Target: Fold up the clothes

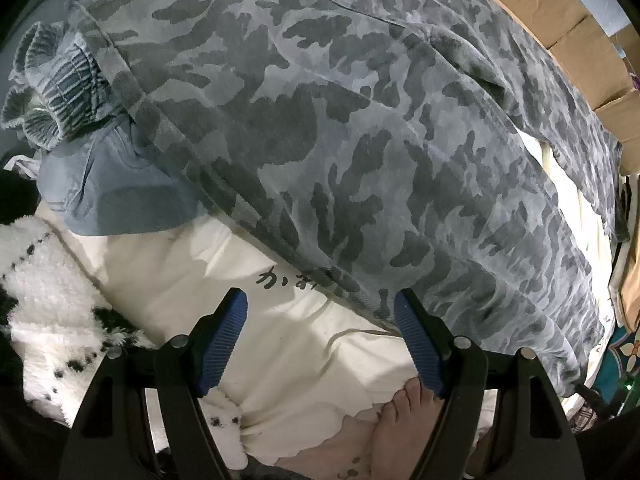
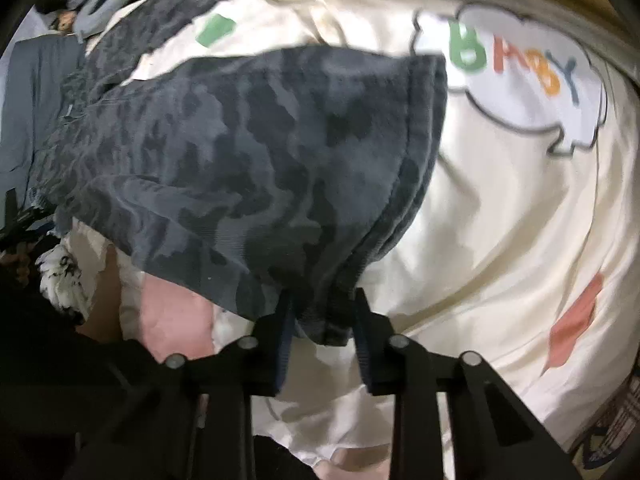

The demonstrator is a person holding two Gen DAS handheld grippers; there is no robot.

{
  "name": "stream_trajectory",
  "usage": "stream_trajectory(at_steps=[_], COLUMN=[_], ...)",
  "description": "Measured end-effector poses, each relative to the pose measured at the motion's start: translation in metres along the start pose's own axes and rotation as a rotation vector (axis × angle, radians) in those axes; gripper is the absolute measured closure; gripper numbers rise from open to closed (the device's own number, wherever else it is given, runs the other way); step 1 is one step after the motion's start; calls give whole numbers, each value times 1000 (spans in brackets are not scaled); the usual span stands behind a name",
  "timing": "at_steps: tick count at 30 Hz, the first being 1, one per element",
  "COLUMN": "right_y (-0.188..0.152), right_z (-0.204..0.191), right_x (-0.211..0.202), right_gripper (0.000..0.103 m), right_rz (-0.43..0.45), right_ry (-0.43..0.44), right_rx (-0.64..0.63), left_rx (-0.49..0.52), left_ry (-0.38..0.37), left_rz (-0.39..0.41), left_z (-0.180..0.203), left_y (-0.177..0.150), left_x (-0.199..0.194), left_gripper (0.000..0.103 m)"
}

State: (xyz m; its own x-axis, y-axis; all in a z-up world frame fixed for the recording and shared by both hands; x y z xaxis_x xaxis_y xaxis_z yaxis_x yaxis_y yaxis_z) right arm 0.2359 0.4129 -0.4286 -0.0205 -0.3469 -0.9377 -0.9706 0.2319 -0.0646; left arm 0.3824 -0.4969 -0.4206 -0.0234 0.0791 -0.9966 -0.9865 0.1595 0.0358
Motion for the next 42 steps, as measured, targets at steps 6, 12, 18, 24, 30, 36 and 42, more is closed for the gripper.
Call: stream_trajectory(at_steps=[6, 12, 18, 24, 30, 36, 42], right_y=[22, 55, 89, 115, 151, 196, 217], right_z=[-22, -41, -59, -71, -85, -101, -103], right_x=[-34, -48, -39, -23, -12, -1, 34], right_gripper=[89, 98, 99, 99, 99, 99, 99], right_rz=[69, 107, 97, 79, 88, 111, 70], right_ry=[26, 54, 52, 50, 46, 37, -23], right_rx=[-45, -91, -156, -181, -192, -190, -154], left_rx=[-12, -21, -27, -33, -31, -37, -44], left_ry=[2, 2, 7, 13, 16, 10, -6], left_rz=[-6, -12, -16, -20, -27, -31, -31], left_z=[-6, -11, -19, -27, -29, -22, -14], left_y=[-6, -9, -8, -7, -6, -7, -1], left_x=[4, 6, 8, 9, 12, 19, 26], left_gripper=[26, 26, 26, 26, 26, 26, 26])
Point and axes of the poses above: each gripper's, at about its wrist camera, not at the fingertips, and x roughly the way its jaws point, z to its right, y to its top, the point moved 2 cm from there along x, roughly the way its jaws point, and after that the axes turned 6 degrees about x, right-handed, at the moved point
